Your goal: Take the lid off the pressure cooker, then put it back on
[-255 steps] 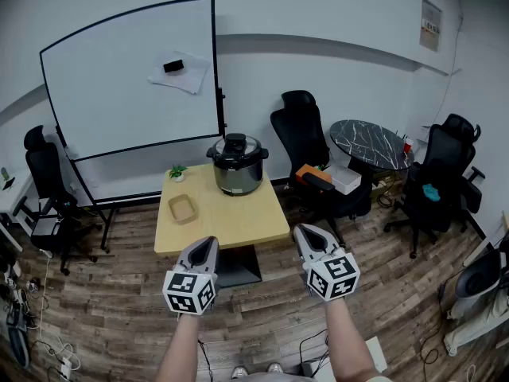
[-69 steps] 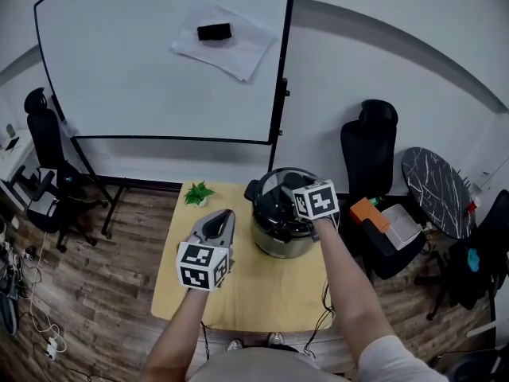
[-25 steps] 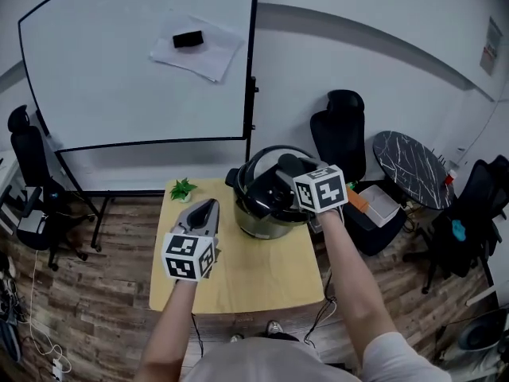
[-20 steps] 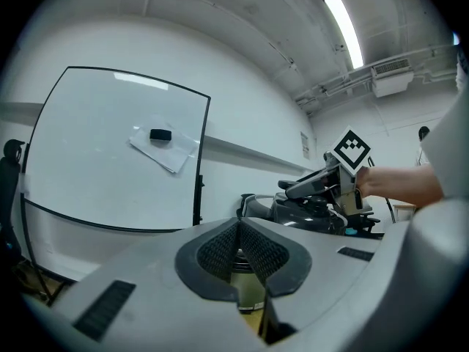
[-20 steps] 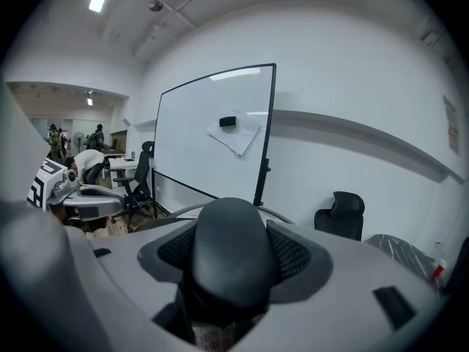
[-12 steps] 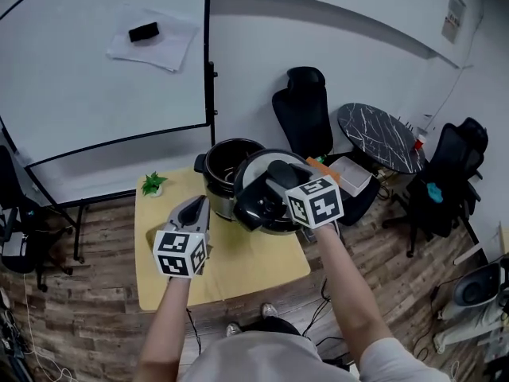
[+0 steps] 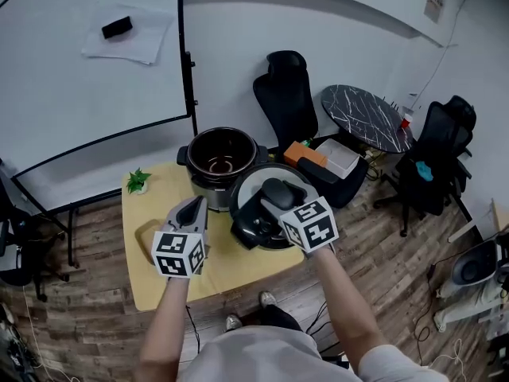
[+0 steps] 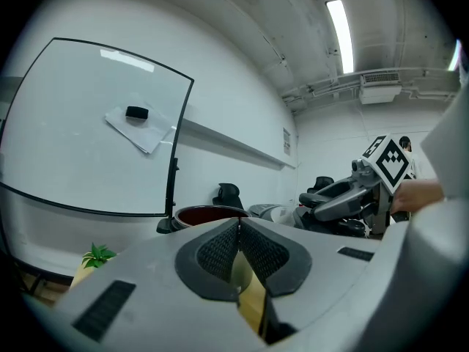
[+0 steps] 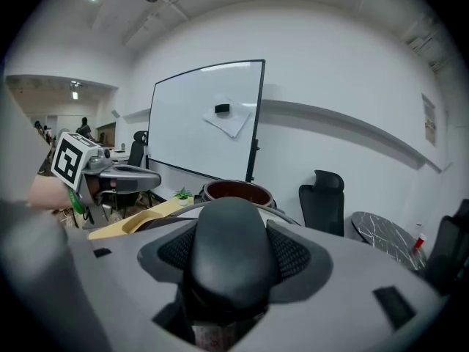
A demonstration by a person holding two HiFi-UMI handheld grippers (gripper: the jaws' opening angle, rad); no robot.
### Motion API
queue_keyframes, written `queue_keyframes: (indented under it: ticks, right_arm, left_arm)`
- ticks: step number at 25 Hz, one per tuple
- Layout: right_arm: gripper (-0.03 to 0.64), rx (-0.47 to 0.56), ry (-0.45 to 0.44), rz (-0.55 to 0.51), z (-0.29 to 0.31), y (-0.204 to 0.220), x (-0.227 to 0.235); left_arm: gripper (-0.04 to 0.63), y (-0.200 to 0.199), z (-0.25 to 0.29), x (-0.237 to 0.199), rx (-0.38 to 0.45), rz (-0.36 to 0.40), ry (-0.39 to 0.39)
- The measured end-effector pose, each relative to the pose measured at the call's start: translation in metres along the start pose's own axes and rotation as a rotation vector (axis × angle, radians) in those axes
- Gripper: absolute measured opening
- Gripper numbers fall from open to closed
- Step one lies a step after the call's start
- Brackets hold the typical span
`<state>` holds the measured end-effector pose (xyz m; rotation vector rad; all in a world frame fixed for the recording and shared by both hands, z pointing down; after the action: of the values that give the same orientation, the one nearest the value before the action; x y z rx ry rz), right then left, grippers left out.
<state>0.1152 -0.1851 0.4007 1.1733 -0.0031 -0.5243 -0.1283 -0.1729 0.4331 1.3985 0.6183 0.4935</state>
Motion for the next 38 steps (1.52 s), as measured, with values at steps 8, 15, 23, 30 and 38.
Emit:
queue_keyframes:
  ticks: [8,15,23,30,38]
  right_arm:
    - [0.284,-0.037,-0.010,0.032,0.000,0.043,-0.014]
    - [0.284,-0.076,-0.006,0.056,0.018,0.084,-0.024]
    - [0.284,-0.111,-0.001,0.068,0.043,0.121,-0.037]
    - [0.284,-0.157,-0.008,0.066,0.062,0.144,-0.049]
    - [0.282,-0.203,-0.006,0.072,0.075,0.160,-0.055]
  left_arm:
    - [0.017,0.024,0.003,0.007,-0.028,-0.012,0.024]
    - [0.017,0.043,0.004,0.010,-0.048,-0.012,0.036]
    - [0.017,0.054,0.003,0.011,-0.053,-0.009,0.034]
    - [0.017,0.057,0.001,0.011,-0.060,-0.013,0.027]
    - [0.017,0.053,-0.003,0.005,-0.036,-0.013,0.008]
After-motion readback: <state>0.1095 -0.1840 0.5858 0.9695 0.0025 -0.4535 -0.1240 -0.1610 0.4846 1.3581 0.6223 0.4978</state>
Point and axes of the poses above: the fingertips, and each gripper's own axes: z forward along the fingers, x to its right, y out of its underside, the point moved 8 cm from there along -z, backward along the fingers, and after that the axes turned 11 degrees about y, right-handed, at the moved point
